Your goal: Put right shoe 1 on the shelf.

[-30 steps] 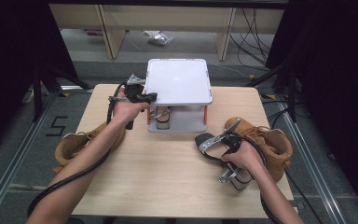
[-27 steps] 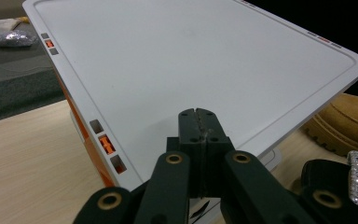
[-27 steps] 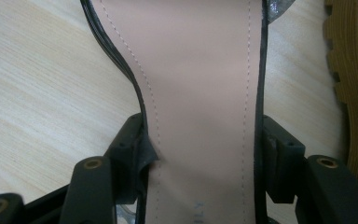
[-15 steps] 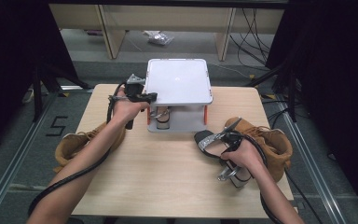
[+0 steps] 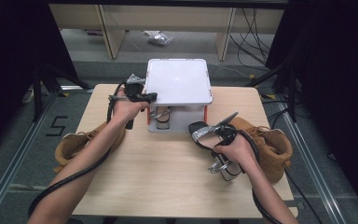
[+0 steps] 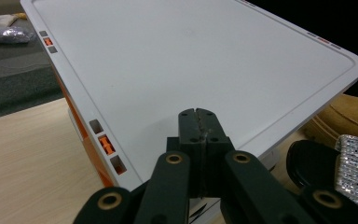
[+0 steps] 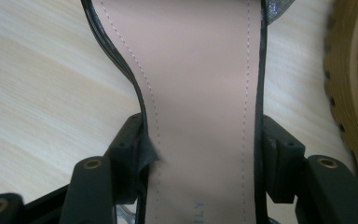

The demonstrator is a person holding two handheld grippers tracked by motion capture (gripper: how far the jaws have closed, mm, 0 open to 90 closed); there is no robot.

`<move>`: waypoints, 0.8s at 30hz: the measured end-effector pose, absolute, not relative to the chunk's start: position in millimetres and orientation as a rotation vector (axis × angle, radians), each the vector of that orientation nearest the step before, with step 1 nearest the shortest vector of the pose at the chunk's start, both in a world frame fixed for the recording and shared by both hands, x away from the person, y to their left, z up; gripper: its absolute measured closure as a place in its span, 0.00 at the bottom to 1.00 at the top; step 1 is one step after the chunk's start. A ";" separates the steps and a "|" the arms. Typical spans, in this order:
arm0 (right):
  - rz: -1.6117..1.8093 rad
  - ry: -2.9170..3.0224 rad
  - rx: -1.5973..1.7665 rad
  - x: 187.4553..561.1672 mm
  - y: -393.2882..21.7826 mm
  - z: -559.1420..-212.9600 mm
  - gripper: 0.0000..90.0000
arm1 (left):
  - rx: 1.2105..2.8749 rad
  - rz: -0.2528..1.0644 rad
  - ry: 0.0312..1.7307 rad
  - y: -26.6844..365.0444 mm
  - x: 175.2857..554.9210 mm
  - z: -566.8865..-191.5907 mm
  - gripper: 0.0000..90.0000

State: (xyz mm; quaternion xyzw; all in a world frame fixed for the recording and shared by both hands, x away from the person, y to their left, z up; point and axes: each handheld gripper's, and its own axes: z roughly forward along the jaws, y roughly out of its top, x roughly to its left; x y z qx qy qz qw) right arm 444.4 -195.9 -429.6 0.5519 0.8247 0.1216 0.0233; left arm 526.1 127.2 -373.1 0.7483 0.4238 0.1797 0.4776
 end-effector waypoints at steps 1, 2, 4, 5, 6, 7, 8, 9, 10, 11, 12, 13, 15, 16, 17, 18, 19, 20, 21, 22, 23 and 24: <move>0.389 2.540 1.726 446.0 -192.3 -429.5 0.49 | 1.826 0.437 1.036 127.5 526.0 -373.2 1.00; 0.389 2.540 1.726 446.0 -192.3 -429.5 0.49 | 1.826 0.437 1.036 127.5 526.0 -373.2 1.00; 0.397 2.541 1.697 447.9 -190.5 -430.9 0.49 | 1.828 0.439 1.035 127.5 526.0 -373.1 1.00; 0.420 2.554 1.644 450.6 -189.7 -431.8 0.49 | 1.815 0.439 1.039 125.9 525.7 -373.4 1.00; 0.420 2.554 1.644 450.6 -189.7 -431.8 0.49 | 1.815 0.439 1.039 125.9 525.7 -373.4 1.00; 0.419 2.544 1.654 450.7 -188.4 -431.2 0.49 | 1.815 0.444 1.038 125.6 525.3 -373.6 1.00; 0.430 2.539 1.642 451.8 -187.9 -430.6 0.49 | 1.816 0.446 1.038 125.6 525.1 -373.6 1.00; 0.435 2.512 1.683 451.8 -183.6 -428.0 0.49 | 1.820 0.450 1.041 125.7 524.7 -373.4 1.00; 0.435 2.512 1.683 451.8 -183.6 -428.0 0.49 | 1.813 0.449 1.039 125.6 524.9 -373.9 1.00; 0.446 2.503 1.675 453.2 -180.8 -427.2 0.49 | 1.812 0.449 1.040 125.8 524.7 -373.9 1.00; 0.446 2.503 1.675 453.2 -180.8 -427.2 0.49 | 1.811 0.450 1.039 125.7 524.6 -374.2 1.00; 0.454 2.504 1.678 453.9 -179.6 -426.8 0.49 | 1.807 0.452 1.037 125.6 524.5 -374.5 1.00; 0.453 2.502 1.666 454.7 -176.2 -426.4 0.49 | 1.808 0.452 1.036 125.7 524.6 -374.5 1.00; 0.468 2.496 1.684 455.8 -173.5 -427.4 0.49 | 1.810 0.450 1.036 125.8 524.7 -374.3 1.00; 0.446 2.498 1.683 456.5 -171.2 -426.0 0.49 | 1.810 0.449 1.036 125.9 524.8 -374.3 1.00; 0.440 2.496 1.703 457.0 -169.0 -425.8 0.49 | 1.808 0.449 1.034 126.1 524.8 -374.5 1.00; 0.458 2.496 1.672 458.8 -168.1 -427.1 0.49 | 1.806 0.448 1.034 126.1 524.8 -374.7 1.00; 0.447 2.497 1.681 459.2 -167.0 -426.4 0.49 | 1.807 0.449 1.033 126.2 524.6 -374.8 1.00; 0.479 2.475 1.681 461.2 -164.7 -428.9 0.49 | 1.806 0.451 1.033 126.2 524.6 -374.8 1.00; 0.468 2.481 1.692 462.6 -163.9 -429.1 0.49 | 1.807 0.450 1.032 126.3 524.7 -374.8 1.00; 0.468 2.481 1.692 462.6 -163.9 -429.1 0.49 | 1.807 0.449 1.033 126.3 524.7 -374.7 1.00; 0.468 2.481 1.677 463.5 -163.4 -429.5 0.49 | 1.808 0.449 1.033 126.3 524.8 -374.5 1.00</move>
